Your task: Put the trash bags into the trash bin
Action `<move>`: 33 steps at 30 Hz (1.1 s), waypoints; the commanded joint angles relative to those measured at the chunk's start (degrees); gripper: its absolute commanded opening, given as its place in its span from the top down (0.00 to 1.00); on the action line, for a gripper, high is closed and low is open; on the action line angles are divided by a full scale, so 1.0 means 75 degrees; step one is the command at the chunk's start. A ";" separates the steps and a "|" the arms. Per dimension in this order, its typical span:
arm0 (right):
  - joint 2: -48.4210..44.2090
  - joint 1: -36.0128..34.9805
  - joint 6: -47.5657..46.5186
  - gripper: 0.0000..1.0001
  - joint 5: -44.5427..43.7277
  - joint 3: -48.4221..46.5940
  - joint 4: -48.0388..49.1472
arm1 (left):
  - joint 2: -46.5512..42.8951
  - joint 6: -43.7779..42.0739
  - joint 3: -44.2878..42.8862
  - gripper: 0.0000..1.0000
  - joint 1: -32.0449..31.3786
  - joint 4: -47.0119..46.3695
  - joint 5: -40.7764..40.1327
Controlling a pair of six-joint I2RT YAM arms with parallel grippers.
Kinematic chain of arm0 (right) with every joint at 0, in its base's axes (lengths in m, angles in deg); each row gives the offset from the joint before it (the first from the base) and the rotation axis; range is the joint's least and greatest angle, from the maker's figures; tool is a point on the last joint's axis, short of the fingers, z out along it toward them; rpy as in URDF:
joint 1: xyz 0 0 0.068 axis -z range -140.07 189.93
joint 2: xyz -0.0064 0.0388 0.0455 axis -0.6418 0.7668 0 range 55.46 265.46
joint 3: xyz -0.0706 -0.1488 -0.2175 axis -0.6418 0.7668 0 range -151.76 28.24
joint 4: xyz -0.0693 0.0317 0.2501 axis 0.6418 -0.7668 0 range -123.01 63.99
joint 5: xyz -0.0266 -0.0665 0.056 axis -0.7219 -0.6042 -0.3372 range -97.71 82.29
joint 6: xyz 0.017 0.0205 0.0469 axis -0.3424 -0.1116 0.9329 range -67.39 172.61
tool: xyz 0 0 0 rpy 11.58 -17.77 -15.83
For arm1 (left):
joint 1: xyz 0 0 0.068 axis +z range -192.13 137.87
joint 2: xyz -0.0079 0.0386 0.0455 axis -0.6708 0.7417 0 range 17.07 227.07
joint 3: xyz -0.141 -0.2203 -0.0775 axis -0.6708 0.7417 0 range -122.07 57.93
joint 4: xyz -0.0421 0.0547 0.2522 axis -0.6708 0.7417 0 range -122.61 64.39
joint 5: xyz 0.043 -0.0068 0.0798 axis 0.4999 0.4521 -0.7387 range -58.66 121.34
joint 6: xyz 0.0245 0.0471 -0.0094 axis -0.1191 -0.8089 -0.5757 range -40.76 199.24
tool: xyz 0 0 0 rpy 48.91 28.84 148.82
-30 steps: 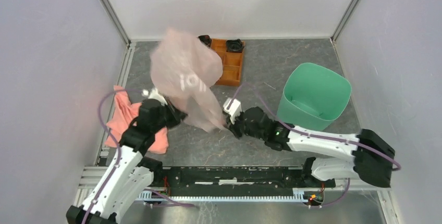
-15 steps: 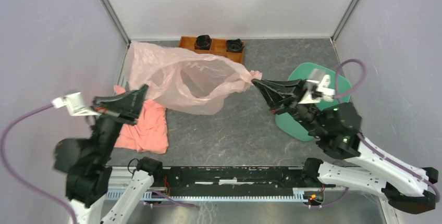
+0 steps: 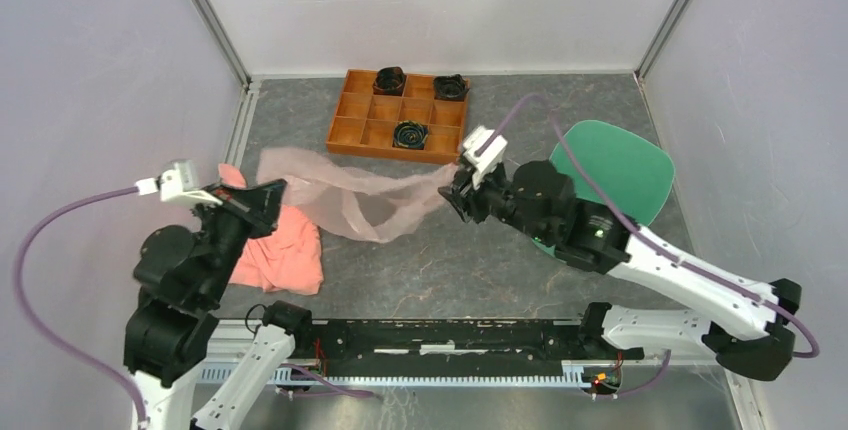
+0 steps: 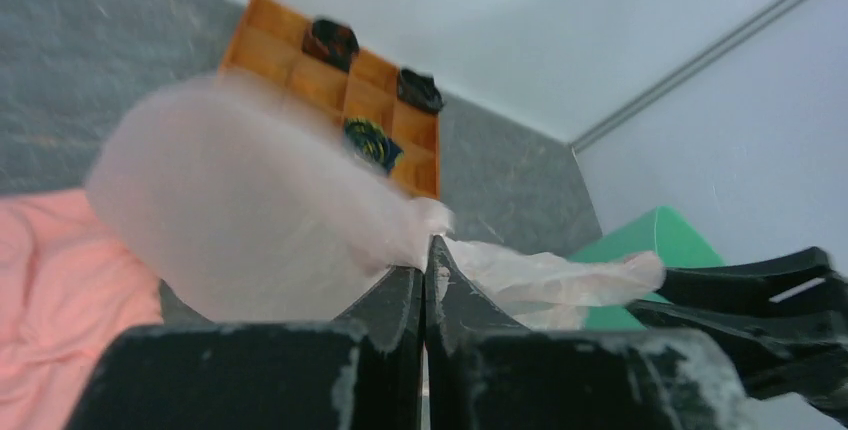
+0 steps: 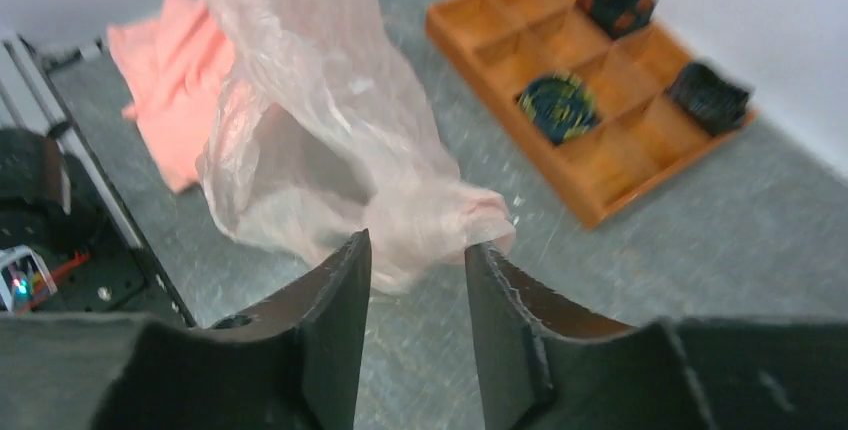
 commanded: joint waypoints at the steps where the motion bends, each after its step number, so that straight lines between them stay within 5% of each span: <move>1: -0.0355 0.0006 -0.0235 0.44 -0.0749 -0.1327 -0.1773 | 0.0187 -0.0651 -0.0574 0.98 0.0014 0.0239 -0.0866; 6: -0.1201 -0.0001 -0.0257 0.02 -0.2675 -0.1714 -0.3688 | 0.0278 -0.0743 -0.0532 0.98 0.0018 0.0270 -0.0901; 13: -0.0934 0.0013 0.0753 0.02 -0.5163 -0.1764 -0.6040 | 0.0749 -0.0823 -0.0598 0.98 0.0012 0.0038 -0.0307; 18: -0.0752 0.0073 0.0699 0.02 -0.4449 -0.1025 -0.5712 | 0.0927 -0.0916 -0.0911 0.98 0.0012 0.0110 -0.0268; 28: -0.0620 0.0996 -0.0690 0.64 -0.3135 -0.0185 -0.4054 | 0.0875 -0.1250 -0.1903 0.98 0.0012 0.0805 -0.0507; 33: -0.0297 0.0979 -0.1306 0.97 -0.0953 -0.0561 -0.3449 | 0.0855 -0.1412 -0.2249 0.98 0.0012 0.1047 -0.0707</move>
